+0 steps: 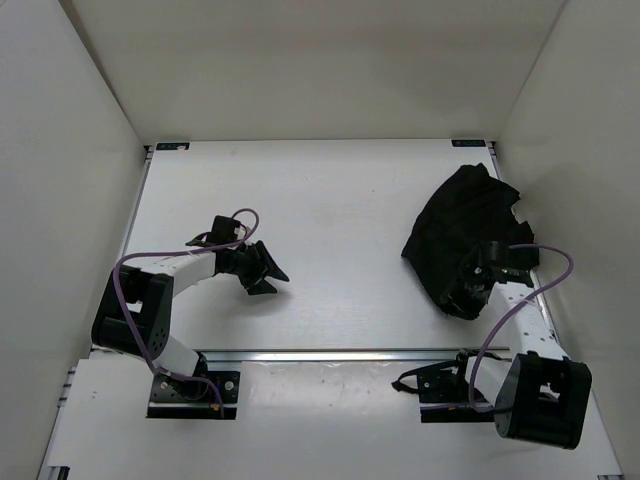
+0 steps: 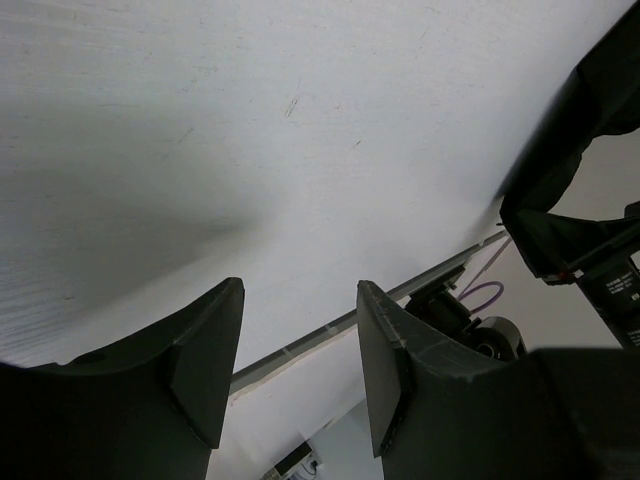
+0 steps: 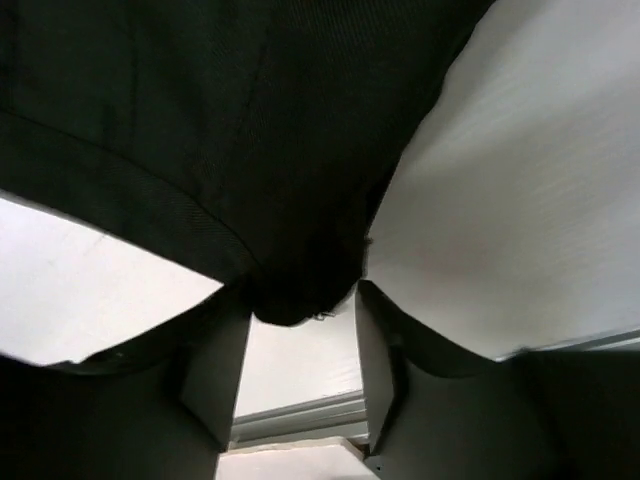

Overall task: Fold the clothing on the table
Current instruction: Grab the skirt from the pile, then move the skirt to the center of the board, then flatten the skirt out, then fold the skirt

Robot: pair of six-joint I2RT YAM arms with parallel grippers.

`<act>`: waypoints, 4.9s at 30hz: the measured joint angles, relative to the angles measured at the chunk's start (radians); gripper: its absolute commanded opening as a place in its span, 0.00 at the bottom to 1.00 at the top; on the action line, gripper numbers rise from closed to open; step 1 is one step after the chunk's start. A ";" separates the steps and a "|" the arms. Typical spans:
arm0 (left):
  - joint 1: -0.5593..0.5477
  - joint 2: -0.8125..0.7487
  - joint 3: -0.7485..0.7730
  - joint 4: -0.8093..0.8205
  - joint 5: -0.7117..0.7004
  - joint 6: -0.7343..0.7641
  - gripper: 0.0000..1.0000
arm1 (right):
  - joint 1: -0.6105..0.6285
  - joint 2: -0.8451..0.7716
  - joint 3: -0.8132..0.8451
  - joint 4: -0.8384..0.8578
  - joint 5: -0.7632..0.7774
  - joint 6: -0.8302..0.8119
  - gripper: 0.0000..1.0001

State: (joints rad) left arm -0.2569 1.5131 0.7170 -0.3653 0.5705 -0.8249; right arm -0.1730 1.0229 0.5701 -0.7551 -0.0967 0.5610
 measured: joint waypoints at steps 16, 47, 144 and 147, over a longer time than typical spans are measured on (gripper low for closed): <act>0.121 -0.087 0.012 -0.016 0.020 -0.003 0.60 | 0.504 0.520 1.045 0.014 -0.101 -0.060 0.00; -0.085 -0.037 -0.005 0.085 -0.109 -0.153 0.65 | 0.455 0.079 0.310 0.016 -0.311 -0.052 0.00; 0.002 -0.537 -0.483 0.061 -0.137 -0.132 0.00 | 0.319 0.189 -0.111 0.237 -0.475 -0.059 0.00; 0.002 -0.561 -0.482 0.051 -0.137 -0.129 0.00 | 0.333 0.190 -0.106 0.227 -0.455 -0.059 0.00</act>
State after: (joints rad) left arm -0.2546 0.9520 0.2352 -0.3141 0.4335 -0.9539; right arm 0.1600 1.2133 0.4641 -0.5278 -0.5514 0.5022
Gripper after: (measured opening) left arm 0.032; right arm 0.061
